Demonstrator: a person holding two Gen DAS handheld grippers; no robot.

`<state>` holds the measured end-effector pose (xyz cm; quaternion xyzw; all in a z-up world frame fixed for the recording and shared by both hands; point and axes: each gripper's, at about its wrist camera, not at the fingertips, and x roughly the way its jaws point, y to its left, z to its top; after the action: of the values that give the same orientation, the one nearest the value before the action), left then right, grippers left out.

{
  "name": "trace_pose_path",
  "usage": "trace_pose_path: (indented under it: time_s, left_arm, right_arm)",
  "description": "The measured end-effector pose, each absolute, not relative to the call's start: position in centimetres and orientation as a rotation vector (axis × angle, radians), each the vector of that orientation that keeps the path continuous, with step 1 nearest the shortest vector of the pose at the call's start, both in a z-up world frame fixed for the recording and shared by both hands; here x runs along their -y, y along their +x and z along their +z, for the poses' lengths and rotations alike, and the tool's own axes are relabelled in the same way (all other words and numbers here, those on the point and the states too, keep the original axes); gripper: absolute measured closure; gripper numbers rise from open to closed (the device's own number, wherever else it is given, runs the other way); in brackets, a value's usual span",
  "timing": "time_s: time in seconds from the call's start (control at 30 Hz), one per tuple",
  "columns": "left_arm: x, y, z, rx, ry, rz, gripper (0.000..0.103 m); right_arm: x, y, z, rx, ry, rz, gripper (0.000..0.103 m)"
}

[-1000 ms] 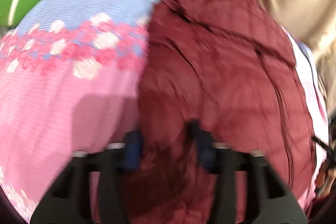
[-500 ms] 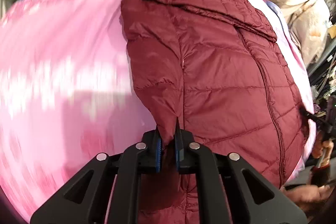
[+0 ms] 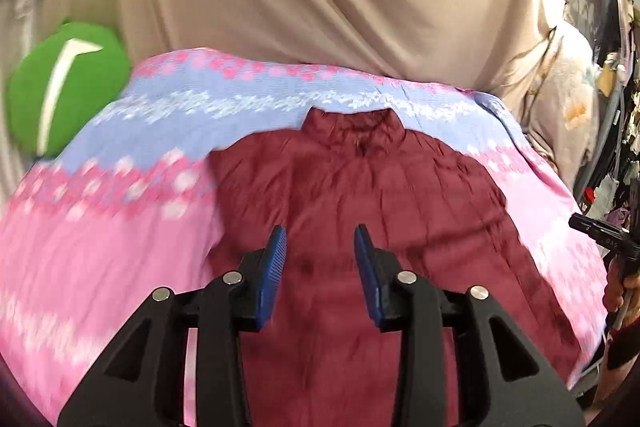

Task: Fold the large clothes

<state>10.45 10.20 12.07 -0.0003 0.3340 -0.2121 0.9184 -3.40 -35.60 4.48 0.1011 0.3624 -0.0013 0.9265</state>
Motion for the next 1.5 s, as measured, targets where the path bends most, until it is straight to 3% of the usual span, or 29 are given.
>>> trace_pose_path:
  time_s: [0.13,0.4,0.63,0.77,0.9,1.0,1.13,1.2,1.33,1.4,1.5]
  left_arm:
    - [-4.8,18.8,10.0,-0.743,0.012,-0.406,0.070]
    - [2.9,31.5,3.6,-0.857,0.110,-0.366,0.070]
    - [1.7,36.0,-1.0,-0.866,0.034,-0.352,0.069]
    - [1.0,36.0,-0.9,-0.842,0.001,-0.353,0.069]
    - [-1.4,33.8,1.8,-0.802,-0.041,-0.364,0.068]
    - [-2.8,32.2,3.2,-0.770,0.019,-0.330,0.057]
    - [-3.9,33.0,0.8,-0.833,0.064,-0.268,0.057]
    - [-4.0,33.3,-0.3,-0.828,0.074,-0.253,0.057]
    - [-4.0,33.5,-0.9,-0.815,0.060,-0.253,0.057]
    - [-4.4,33.6,-0.9,-0.818,0.046,-0.260,0.056]
    - [-4.7,33.7,-0.9,-0.820,0.029,-0.268,0.056]
  right_arm:
    - [31.7,7.5,4.1,-0.772,0.209,0.106,0.096]
    - [25.9,24.3,-0.1,-0.886,0.208,0.158,0.100]
    - [24.9,32.4,-5.9,-0.986,0.094,0.084,0.103]
    - [29.3,33.0,-4.9,-0.894,0.317,0.010,0.103]
    - [25.4,29.8,-1.2,-0.798,0.188,0.059,0.095]
    - [20.3,28.9,-0.7,-0.844,0.104,0.235,0.095]
    - [14.3,31.8,-3.2,-0.951,0.015,0.298,0.097]
    - [13.2,33.8,-5.1,-0.997,-0.047,0.220,0.103]
    - [16.0,35.2,-4.4,-0.911,0.042,0.062,0.102]
    - [18.0,33.7,-2.8,-0.862,0.104,0.047,0.093]
    - [20.7,30.9,-2.7,-0.888,0.142,0.111,0.093]
